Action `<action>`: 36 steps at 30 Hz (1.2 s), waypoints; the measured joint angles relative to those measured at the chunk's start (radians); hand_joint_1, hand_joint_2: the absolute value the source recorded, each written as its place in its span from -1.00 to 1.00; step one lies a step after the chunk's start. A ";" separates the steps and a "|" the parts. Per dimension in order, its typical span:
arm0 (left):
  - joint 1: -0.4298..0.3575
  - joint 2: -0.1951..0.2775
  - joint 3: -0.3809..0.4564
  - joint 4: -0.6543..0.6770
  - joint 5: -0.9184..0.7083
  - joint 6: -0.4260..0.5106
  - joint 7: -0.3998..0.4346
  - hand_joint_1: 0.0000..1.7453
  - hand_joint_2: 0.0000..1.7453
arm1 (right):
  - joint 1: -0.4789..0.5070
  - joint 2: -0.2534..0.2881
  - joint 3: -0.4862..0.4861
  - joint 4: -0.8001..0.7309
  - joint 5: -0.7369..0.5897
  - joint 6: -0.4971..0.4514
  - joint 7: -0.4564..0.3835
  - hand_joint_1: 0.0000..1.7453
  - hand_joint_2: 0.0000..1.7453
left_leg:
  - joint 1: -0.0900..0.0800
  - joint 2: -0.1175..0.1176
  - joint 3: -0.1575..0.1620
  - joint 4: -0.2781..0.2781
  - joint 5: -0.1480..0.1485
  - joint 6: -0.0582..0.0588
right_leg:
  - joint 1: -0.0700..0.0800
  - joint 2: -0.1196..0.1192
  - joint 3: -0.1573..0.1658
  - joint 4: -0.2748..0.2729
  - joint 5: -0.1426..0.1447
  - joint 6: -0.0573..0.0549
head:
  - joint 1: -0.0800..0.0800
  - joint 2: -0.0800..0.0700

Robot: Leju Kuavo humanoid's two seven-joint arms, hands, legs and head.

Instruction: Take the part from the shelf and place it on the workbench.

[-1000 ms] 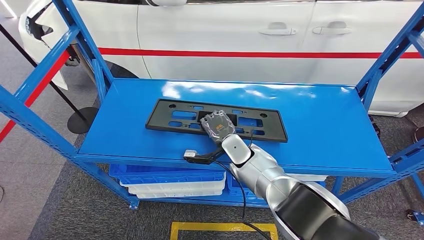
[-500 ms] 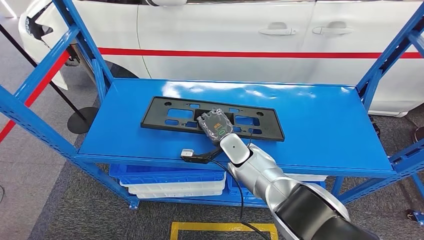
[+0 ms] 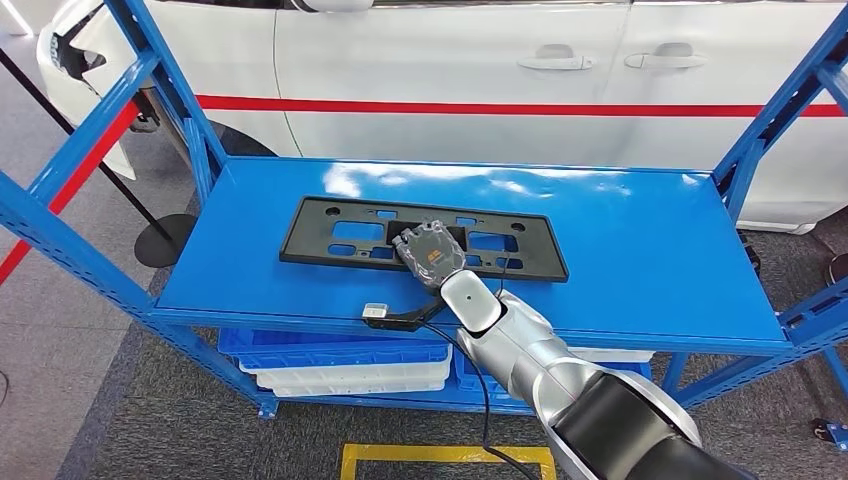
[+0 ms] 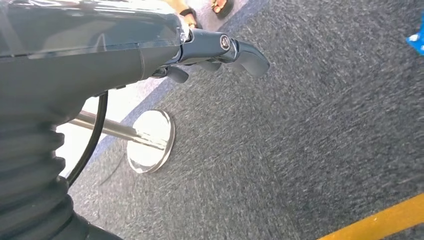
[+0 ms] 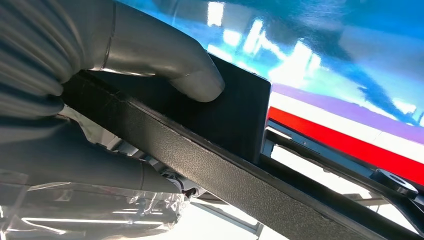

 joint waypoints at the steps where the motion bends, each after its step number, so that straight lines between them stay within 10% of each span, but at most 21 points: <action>1: 0.000 0.000 -0.001 0.000 0.004 0.000 -0.004 -1.00 1.00 | 0.000 0.000 -0.001 -0.001 0.000 -0.001 -0.002 1.00 1.00 | 0.000 0.000 0.000 0.000 0.000 0.000 | 0.000 0.000 0.000 0.000 0.000 0.000 | 0.000 0.000; 20: -0.004 0.000 -0.001 0.000 0.023 -0.048 -0.035 -1.00 1.00 | -0.001 0.000 -0.020 -0.006 -0.005 -0.005 -0.015 1.00 1.00 | -0.001 0.000 -0.001 0.003 -0.001 0.003 | -0.002 0.000 0.000 -0.001 0.001 0.001 | 0.000 0.000; 28: -0.004 0.002 -0.001 0.000 0.024 -0.060 -0.036 -1.00 1.00 | 0.006 -0.001 -0.021 -0.023 0.000 -0.017 -0.027 1.00 1.00 | 0.001 0.002 -0.005 0.001 0.013 0.023 | -0.002 0.000 0.003 -0.010 0.010 0.022 | 0.000 0.000; 33: -0.004 0.001 -0.001 0.000 0.027 -0.066 -0.043 -1.00 1.00 | 0.015 -0.007 -0.021 -0.041 0.004 -0.023 -0.046 1.00 1.00 | 0.010 0.009 -0.009 -0.020 0.041 0.039 | -0.006 -0.003 -0.089 0.219 -0.123 0.038 | 0.000 0.000; 36: 0.000 0.000 -0.001 0.000 0.029 -0.070 -0.048 -1.00 1.00 | 0.026 -0.011 -0.021 -0.052 0.010 -0.021 -0.057 1.00 1.00 | 0.013 0.008 -0.020 -0.004 0.038 0.034 | -0.016 -0.005 -0.076 0.219 -0.091 0.048 | 0.000 0.000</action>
